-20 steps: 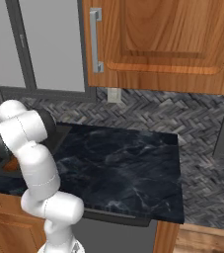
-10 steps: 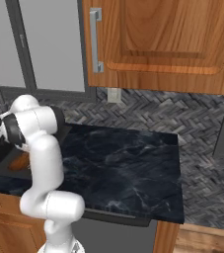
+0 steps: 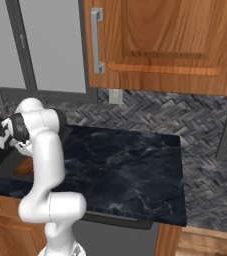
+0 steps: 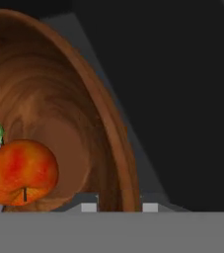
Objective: Dump the apple and eggplant from the bowl so the bowl can be washed. Place the bowl in the sink after clearing the leftovers.
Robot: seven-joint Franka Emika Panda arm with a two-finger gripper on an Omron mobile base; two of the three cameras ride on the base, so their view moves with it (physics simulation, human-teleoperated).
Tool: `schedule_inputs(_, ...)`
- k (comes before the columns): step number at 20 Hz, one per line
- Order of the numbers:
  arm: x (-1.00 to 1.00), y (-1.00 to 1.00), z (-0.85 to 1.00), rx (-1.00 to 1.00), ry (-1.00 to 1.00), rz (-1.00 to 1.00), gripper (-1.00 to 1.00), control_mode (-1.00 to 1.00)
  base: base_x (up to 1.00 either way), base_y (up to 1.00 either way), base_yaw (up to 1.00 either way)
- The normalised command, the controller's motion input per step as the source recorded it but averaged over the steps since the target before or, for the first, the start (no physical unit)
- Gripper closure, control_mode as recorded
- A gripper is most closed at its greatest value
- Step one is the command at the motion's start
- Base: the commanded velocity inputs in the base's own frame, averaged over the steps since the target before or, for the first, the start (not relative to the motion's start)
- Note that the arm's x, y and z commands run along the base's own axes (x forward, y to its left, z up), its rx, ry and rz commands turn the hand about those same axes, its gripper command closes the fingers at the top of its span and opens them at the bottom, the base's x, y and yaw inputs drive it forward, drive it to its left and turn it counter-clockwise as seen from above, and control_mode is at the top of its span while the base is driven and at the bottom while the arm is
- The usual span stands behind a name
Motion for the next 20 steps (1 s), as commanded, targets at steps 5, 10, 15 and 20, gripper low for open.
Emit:
schedule_inputs(5, 0.03, 0.39, -0.33, -0.3, 0.04, 0.03, 1.0, -1.0, 0.0, 0.0, 0.0)
schedule_inputs(10, 0.0, 0.0, 0.0, 0.0, 0.0, 0.0, 1.0, -1.0, 0.0, 0.0, 0.0)
schedule_inputs(15, 0.01, 0.16, 0.24, -0.08, -0.1, 0.0, 1.0, -1.0, 0.0, 0.0, 0.0)
schedule_inputs(20, -0.2, -0.01, 0.24, -0.15, 0.0, 0.0, 1.0, -1.0, 0.0, 0.0, 0.0)
